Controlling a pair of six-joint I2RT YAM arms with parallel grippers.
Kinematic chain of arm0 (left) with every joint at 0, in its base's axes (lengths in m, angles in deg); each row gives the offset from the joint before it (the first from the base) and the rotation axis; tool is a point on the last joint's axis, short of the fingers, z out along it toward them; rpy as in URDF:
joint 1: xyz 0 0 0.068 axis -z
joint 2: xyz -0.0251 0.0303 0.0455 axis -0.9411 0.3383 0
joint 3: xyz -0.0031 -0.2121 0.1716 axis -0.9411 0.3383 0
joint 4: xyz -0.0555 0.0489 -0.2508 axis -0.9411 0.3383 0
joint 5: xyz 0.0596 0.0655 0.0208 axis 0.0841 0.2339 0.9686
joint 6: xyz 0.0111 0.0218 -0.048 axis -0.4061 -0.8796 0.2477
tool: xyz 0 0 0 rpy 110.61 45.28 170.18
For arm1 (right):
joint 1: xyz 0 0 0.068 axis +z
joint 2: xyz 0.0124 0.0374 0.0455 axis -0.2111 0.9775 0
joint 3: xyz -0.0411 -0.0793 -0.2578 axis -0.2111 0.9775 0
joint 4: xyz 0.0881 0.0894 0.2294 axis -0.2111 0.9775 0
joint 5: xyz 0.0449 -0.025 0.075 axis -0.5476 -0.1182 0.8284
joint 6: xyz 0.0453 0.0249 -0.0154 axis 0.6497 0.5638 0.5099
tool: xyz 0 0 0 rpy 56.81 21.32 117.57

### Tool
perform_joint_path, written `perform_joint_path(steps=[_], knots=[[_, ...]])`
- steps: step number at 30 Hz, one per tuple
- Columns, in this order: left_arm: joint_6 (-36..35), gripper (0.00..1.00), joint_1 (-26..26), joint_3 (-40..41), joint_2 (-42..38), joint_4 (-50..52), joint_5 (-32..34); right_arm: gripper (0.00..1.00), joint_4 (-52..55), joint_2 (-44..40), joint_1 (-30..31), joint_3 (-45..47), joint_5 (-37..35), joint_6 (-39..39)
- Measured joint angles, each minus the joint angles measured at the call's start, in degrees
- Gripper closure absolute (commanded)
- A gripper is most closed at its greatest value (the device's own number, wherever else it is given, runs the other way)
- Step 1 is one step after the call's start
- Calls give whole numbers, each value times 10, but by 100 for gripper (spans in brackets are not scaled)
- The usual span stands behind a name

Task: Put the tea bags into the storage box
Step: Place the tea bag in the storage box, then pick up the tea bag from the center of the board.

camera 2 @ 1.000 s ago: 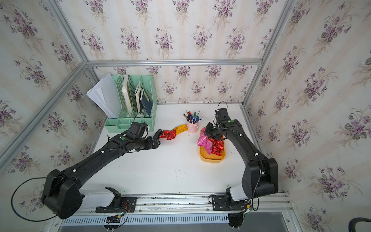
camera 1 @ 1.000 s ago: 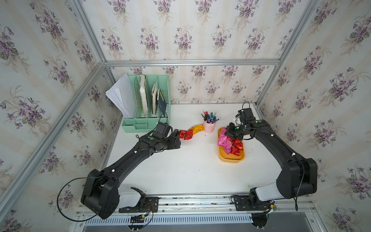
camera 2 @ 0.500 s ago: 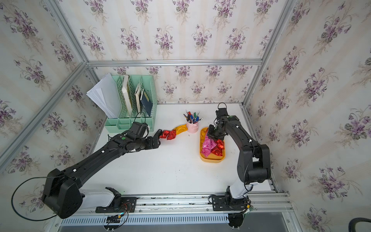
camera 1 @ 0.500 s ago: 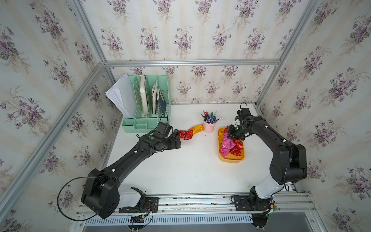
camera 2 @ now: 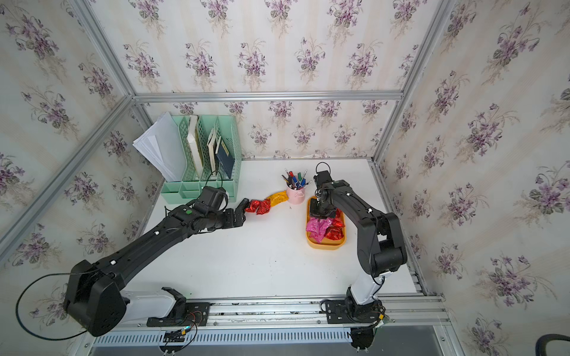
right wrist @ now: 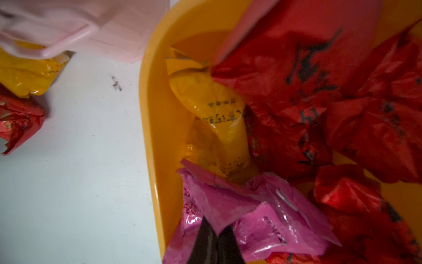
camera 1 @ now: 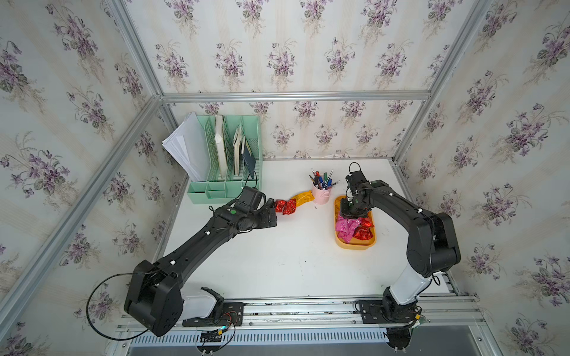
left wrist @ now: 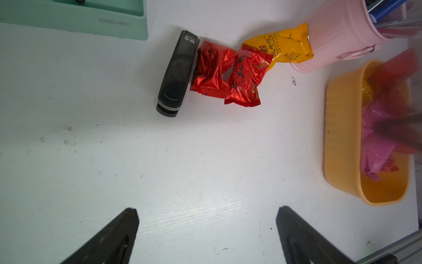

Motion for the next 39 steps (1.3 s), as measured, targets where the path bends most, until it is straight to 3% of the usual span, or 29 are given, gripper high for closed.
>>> perform_joint_path(steps=[5,11,14,16,18,23,31,35,39], knots=[[0,1,0,0,-9,9,2,100,-17,5,1,7,-23,4],[0,1,1,-1,-14,20,5,89,-40,17,9,16,-26,3],[0,1,1,-7,-14,22,4,75,-42,19,9,11,-28,3],[0,1,1,-11,-14,22,5,58,-38,10,9,2,-36,3],[0,1,1,-17,-14,23,4,48,-35,-10,10,-9,-50,4],[-2,1,1,-18,-13,22,10,36,-42,-70,26,-28,-74,28],[-5,1,1,-16,-2,22,18,32,-116,-91,144,-21,-84,116],[-8,1,1,-16,-3,23,25,32,-176,-44,207,-15,-66,170],[-12,1,-1,-6,-13,23,33,32,-230,12,226,-13,-54,228]])
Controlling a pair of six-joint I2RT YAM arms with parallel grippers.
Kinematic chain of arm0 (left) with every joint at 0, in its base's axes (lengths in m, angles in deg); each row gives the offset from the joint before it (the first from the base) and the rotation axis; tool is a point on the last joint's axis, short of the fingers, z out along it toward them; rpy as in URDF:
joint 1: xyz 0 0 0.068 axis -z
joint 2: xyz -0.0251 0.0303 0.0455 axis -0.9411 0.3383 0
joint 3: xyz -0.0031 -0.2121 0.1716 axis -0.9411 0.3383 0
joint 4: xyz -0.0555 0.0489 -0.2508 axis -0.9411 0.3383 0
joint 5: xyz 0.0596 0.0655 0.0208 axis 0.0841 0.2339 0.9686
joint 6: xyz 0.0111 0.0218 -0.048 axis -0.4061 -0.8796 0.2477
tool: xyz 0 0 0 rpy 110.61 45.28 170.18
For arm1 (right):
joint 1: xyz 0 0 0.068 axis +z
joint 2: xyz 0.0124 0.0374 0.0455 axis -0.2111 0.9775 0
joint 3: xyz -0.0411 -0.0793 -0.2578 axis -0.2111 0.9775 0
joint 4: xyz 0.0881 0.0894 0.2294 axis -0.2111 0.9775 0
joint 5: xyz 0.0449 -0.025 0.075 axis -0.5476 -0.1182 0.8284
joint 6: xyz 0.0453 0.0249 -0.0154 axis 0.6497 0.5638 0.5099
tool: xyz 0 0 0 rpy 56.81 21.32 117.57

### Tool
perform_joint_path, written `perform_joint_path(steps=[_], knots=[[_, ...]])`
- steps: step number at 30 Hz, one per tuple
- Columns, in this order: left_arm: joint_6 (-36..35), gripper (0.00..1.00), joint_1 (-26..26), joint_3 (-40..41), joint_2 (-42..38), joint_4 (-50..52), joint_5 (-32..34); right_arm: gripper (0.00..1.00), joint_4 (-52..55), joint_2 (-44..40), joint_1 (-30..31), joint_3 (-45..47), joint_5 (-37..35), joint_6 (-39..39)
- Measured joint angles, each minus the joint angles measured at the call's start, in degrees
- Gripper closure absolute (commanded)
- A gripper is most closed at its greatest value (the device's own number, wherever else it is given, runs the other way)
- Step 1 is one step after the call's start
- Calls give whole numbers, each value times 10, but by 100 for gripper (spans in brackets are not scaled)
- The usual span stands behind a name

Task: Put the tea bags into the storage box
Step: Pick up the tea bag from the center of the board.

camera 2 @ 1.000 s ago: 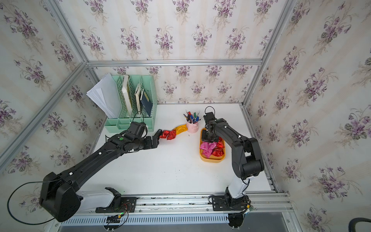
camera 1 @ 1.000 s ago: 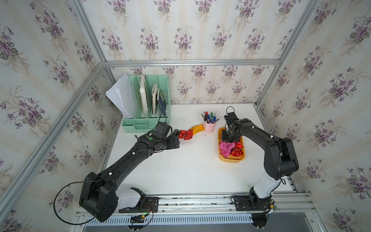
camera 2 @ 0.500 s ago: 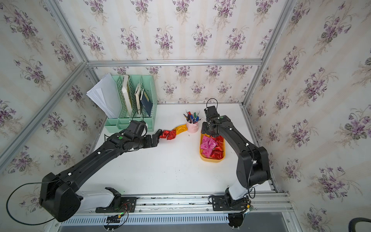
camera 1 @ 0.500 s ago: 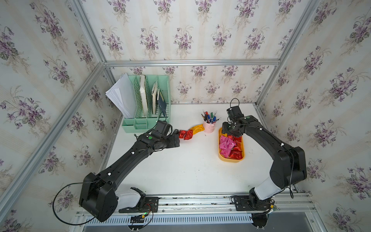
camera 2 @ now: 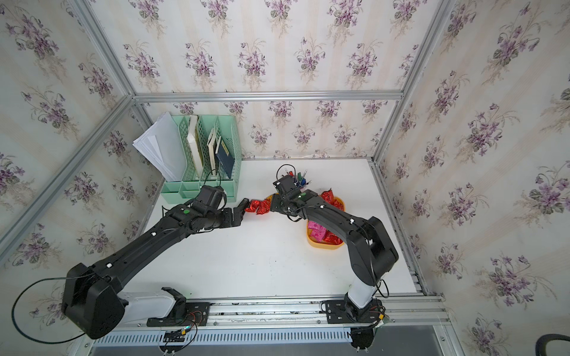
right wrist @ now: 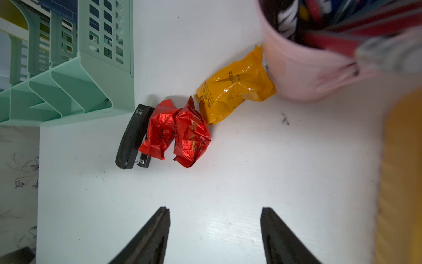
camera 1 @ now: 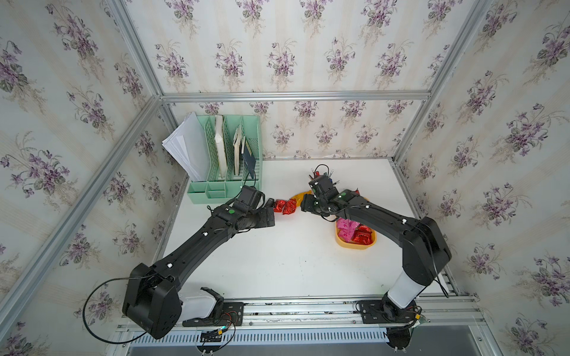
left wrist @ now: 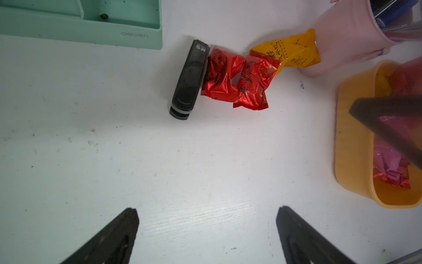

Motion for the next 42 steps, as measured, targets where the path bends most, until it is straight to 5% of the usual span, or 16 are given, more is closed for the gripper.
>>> perform_joint_path(steps=[12,21,24,32,42], knots=[[-19,1,-18,56,-57,14,16,35,-41,199,3,-149,25,81],[-31,1,-31,76,-81,23,17,34,-15,264,4,-196,26,95],[-33,1,-32,80,-86,24,16,38,-18,271,4,-202,26,97],[-32,1,-33,80,-96,27,16,70,-14,270,3,-197,32,95],[-8,1,-33,104,-120,24,12,73,-3,182,12,-147,81,42]])
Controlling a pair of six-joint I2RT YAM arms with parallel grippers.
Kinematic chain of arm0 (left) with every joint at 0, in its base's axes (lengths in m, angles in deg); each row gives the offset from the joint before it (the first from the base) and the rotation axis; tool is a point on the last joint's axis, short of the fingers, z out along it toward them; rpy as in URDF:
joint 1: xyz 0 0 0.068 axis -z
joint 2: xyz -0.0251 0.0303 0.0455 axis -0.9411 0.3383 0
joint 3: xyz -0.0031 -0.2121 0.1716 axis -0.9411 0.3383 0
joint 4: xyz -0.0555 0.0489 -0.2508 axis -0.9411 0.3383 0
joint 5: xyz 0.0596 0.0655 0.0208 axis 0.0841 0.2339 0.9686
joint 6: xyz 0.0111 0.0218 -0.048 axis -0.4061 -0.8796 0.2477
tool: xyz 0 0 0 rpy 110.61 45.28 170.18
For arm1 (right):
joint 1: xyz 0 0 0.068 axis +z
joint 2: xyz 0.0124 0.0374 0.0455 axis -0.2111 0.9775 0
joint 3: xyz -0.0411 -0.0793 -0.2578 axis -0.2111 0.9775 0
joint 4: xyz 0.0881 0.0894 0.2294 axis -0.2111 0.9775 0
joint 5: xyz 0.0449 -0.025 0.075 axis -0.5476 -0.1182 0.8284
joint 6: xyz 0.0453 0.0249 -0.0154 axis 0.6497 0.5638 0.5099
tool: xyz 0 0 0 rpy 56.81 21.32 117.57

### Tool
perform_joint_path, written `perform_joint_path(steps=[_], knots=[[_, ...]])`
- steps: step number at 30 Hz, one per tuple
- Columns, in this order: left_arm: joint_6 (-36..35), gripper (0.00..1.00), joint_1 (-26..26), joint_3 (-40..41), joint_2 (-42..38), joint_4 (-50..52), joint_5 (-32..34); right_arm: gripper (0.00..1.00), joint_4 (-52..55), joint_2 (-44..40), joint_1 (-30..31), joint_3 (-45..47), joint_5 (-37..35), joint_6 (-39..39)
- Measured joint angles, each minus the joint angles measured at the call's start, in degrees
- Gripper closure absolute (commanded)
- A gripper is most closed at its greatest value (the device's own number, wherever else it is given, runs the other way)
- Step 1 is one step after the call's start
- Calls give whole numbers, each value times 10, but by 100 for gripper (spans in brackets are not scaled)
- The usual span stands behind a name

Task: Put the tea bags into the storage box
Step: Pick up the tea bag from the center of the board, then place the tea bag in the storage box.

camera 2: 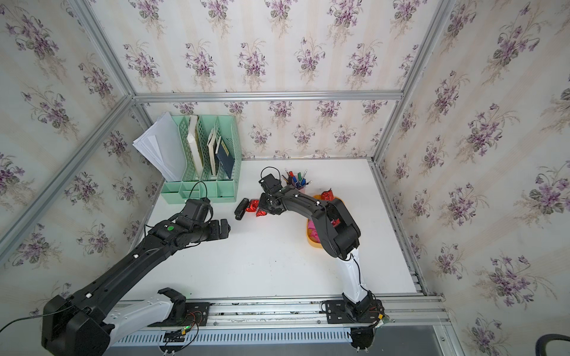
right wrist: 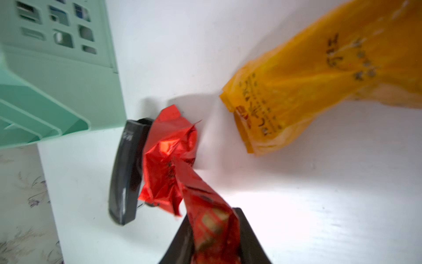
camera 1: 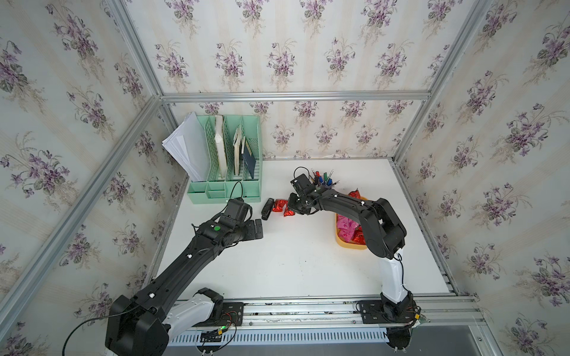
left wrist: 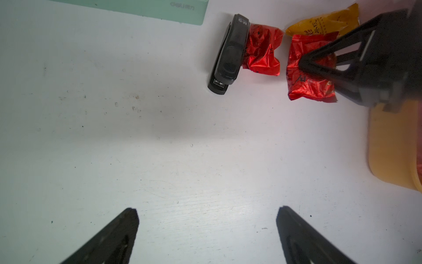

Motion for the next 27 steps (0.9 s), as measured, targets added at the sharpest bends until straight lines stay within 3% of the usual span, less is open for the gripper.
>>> perform_joint_path(steps=[5,11,18,23,27], knots=[[23,1,0,30,11,-30,-8,74,7,-97,12,77,33,-59],[51,1,7,19,60,-82,-12,75,58,-256,-9,197,24,-110],[57,1,38,-40,125,-102,-14,75,125,-402,-158,291,2,-141],[57,1,58,-66,141,-101,-13,76,144,-419,-249,336,7,-163],[57,1,67,-77,146,-94,-11,76,141,-412,-268,359,5,-174]])
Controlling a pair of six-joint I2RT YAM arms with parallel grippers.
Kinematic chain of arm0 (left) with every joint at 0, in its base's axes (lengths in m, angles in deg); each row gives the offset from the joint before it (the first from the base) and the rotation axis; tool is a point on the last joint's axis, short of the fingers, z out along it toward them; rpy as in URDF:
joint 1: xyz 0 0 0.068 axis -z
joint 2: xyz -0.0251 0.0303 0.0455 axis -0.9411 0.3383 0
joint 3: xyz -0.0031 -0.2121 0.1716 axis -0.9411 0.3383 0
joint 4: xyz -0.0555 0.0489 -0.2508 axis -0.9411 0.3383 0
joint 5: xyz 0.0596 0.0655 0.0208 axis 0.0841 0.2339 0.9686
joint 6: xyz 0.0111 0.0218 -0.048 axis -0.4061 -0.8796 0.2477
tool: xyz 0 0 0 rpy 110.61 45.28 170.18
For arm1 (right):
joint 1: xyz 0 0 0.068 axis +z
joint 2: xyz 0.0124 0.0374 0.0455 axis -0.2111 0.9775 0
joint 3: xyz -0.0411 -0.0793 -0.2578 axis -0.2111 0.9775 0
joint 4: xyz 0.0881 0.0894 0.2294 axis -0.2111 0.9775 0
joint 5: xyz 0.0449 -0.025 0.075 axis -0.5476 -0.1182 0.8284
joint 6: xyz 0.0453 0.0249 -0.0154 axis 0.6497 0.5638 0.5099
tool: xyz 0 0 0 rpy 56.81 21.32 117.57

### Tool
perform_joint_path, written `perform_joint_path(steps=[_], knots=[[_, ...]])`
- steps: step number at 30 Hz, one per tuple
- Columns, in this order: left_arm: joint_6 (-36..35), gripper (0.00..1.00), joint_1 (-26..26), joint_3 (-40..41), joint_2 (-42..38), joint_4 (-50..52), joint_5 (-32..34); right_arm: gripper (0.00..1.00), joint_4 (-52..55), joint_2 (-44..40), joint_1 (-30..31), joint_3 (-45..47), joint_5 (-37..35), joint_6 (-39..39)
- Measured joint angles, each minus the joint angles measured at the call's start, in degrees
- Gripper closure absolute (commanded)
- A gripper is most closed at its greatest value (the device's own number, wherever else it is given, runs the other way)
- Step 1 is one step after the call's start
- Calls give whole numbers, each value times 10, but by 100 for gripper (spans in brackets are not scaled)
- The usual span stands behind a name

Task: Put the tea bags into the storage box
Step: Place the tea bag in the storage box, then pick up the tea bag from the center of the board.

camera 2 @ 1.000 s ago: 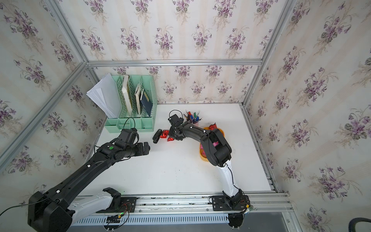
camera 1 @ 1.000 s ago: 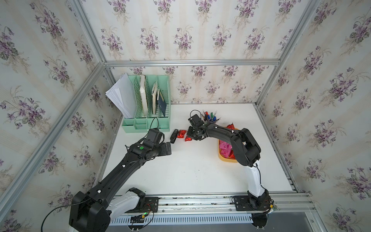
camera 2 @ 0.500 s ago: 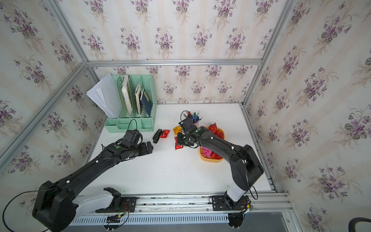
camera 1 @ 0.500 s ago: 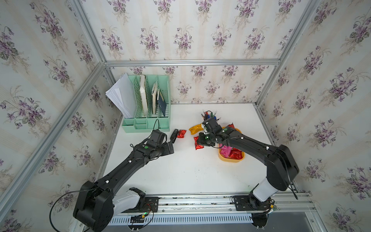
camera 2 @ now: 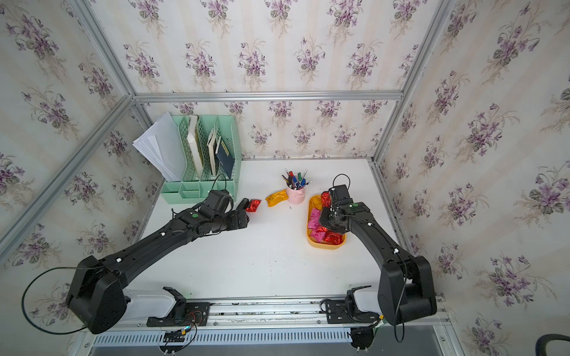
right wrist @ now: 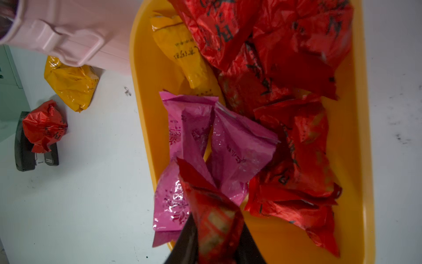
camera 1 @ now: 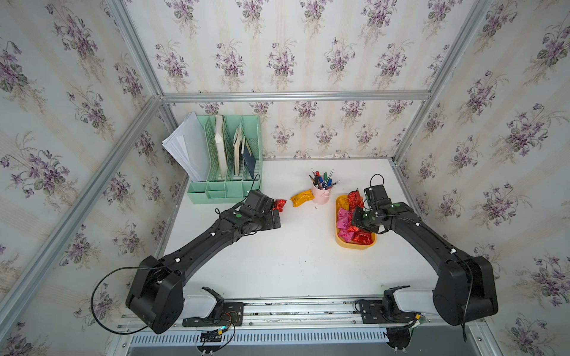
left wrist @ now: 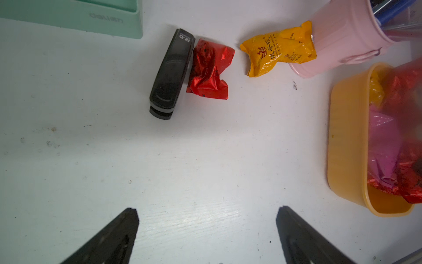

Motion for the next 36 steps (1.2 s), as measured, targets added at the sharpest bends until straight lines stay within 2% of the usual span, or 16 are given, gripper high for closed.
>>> perform_joint_path(steps=[4,7,9,13,16,21,24,28,33,36], knots=[[0,1,4,-3,0,10,3,73,-16,2,-2,21,-2,-1],[0,1,6,-2,-5,15,7,62,-33,7,-3,37,-2,-1],[0,1,7,0,-9,16,9,49,-39,12,-3,41,-2,-1],[0,1,8,4,-14,20,14,38,-31,7,-2,28,-25,0],[0,1,9,7,-20,21,18,38,-13,-8,-3,0,-63,-1],[0,1,9,9,-25,23,25,59,6,-21,-3,-47,-85,-14],[0,1,9,9,-25,24,28,62,7,-25,0,-52,-60,-13],[0,1,9,9,-26,27,32,56,-10,-18,30,-49,-7,5],[0,1,9,12,-34,40,45,43,-77,30,126,-52,39,53],[0,1,9,25,-48,44,51,40,-136,66,169,-49,52,101]])
